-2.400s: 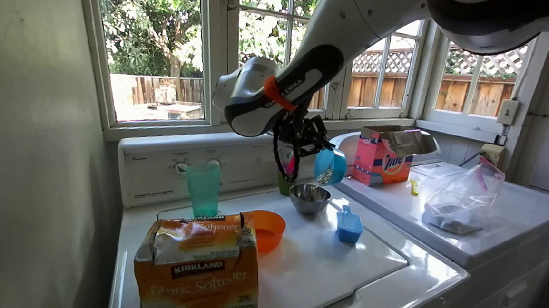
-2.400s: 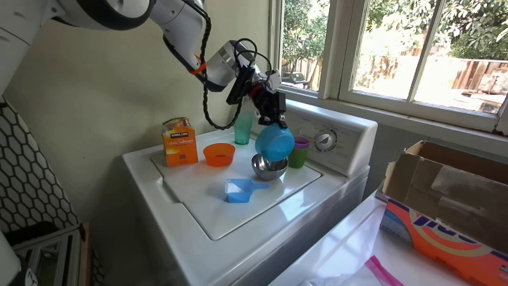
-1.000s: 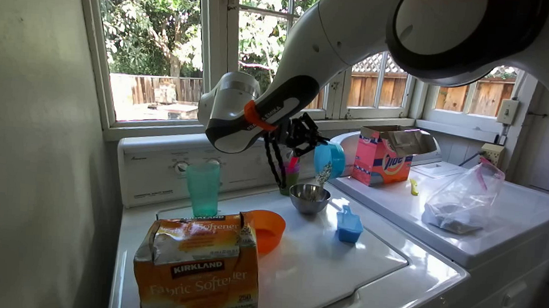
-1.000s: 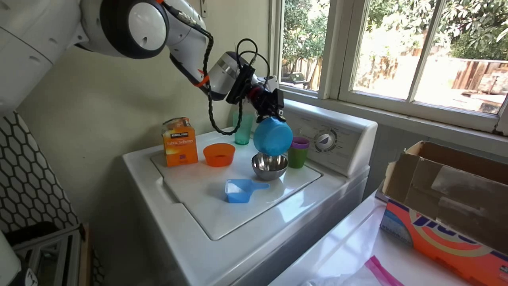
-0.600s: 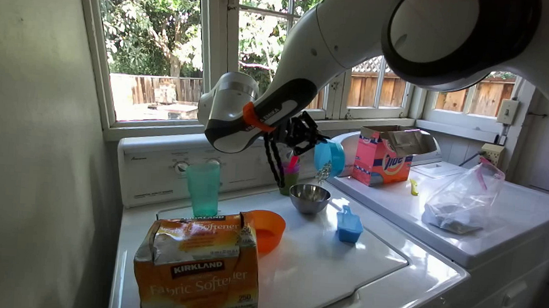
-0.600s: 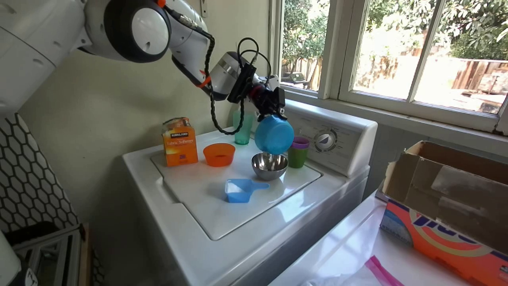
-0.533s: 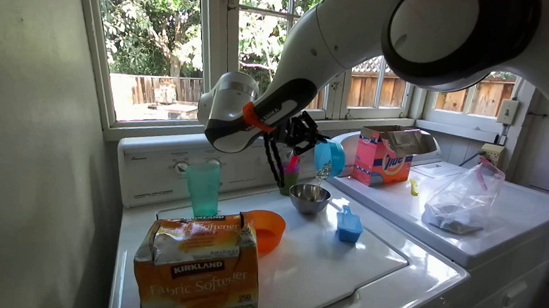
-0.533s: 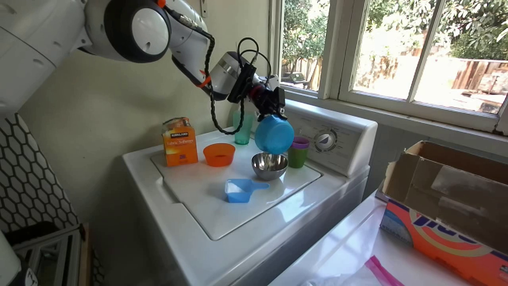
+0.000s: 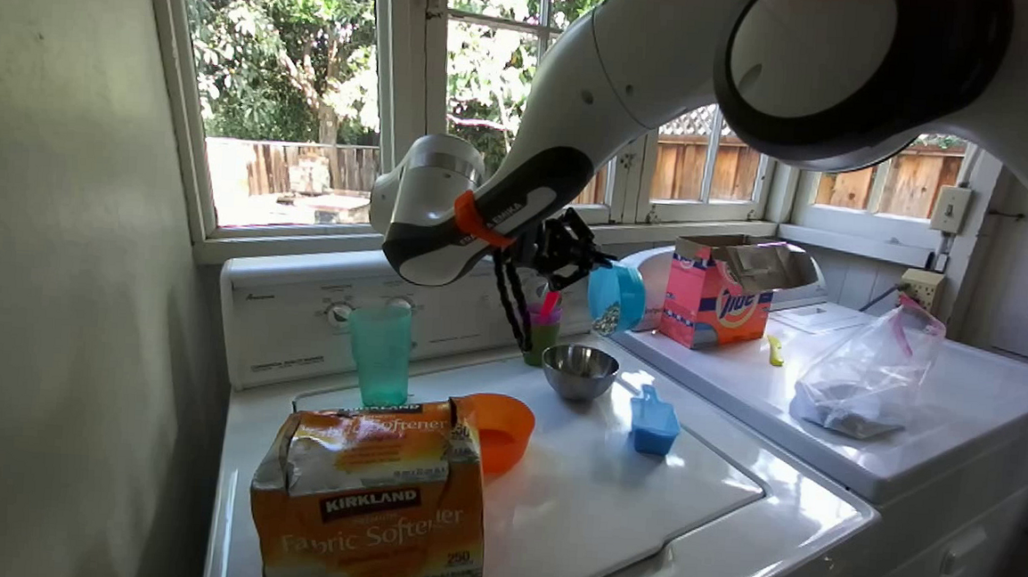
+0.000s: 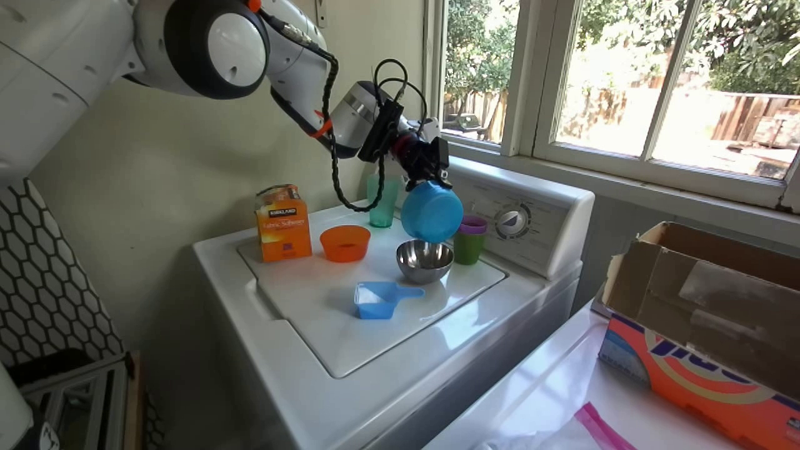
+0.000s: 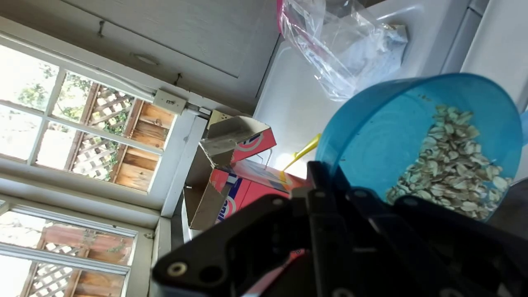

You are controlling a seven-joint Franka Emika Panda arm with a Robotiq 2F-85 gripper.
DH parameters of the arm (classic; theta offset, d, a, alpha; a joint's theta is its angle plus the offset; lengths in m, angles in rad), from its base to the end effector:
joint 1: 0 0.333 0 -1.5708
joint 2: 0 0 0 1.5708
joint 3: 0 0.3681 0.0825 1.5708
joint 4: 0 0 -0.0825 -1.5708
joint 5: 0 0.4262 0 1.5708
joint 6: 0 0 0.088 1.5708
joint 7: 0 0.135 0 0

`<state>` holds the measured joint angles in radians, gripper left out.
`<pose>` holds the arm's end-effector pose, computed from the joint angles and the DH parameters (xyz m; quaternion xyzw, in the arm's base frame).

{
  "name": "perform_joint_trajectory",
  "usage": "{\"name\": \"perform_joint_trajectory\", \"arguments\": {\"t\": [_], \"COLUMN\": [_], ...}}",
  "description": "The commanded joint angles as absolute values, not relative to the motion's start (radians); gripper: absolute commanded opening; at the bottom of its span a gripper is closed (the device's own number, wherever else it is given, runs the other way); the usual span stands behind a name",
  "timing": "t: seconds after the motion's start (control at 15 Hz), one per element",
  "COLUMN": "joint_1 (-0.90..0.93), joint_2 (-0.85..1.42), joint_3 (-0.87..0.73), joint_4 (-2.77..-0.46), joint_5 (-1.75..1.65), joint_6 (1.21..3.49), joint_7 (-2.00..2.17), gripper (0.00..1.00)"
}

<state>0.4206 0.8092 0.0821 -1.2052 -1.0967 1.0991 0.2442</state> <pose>0.7121 0.2072 0.3382 0.7753 0.0942 -0.1764 0.5991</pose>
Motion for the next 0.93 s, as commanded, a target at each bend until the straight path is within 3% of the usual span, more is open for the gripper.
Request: {"name": "perform_joint_trajectory", "arguments": {"t": [0.0,0.87], "joint_1": [0.428,0.471], "joint_2": [0.847,0.965], "joint_3": [0.083,0.062], "joint_4": [-1.17,-1.098], "joint_5": [-1.125,-1.279], "joint_6": [1.089,1.054], "joint_7": [0.191,0.0], "gripper": [0.01,0.01]}}
